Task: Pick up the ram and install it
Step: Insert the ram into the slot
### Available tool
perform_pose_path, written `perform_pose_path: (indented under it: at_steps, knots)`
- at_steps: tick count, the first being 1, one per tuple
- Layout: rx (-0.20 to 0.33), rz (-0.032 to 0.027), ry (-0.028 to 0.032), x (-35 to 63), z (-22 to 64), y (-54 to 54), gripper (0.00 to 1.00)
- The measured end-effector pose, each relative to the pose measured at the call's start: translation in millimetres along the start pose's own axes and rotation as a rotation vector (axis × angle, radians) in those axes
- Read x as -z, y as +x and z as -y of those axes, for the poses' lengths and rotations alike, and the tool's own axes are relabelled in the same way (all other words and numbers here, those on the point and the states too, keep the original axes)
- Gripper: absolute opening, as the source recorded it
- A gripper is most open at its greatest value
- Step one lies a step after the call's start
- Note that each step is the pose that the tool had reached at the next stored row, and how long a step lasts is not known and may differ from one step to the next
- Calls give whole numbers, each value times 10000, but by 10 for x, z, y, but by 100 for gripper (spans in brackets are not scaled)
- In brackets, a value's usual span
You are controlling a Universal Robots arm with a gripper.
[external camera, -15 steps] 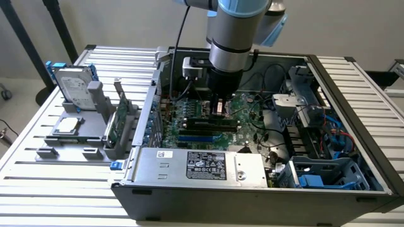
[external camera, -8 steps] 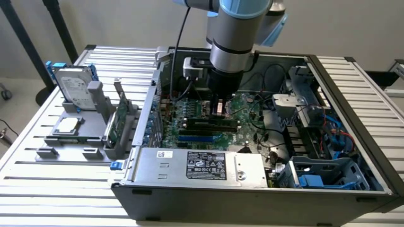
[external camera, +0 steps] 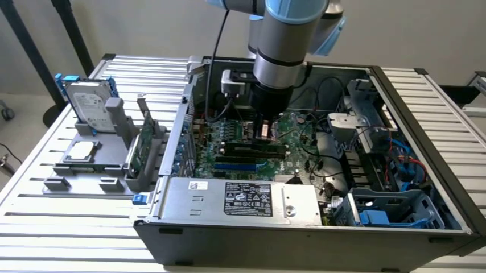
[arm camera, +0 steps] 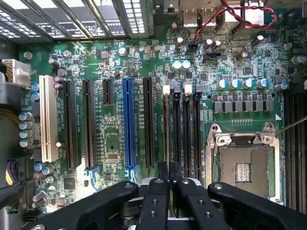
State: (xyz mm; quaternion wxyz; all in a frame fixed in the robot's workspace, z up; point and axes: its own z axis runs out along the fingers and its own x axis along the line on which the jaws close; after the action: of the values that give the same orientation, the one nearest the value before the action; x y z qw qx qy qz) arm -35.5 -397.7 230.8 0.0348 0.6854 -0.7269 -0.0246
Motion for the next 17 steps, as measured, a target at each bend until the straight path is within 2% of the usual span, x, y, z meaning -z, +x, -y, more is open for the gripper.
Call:
perform_pose_path:
  at_steps: [17]
  knots:
    - [-6, 0, -19, -22, 8, -13, 13]
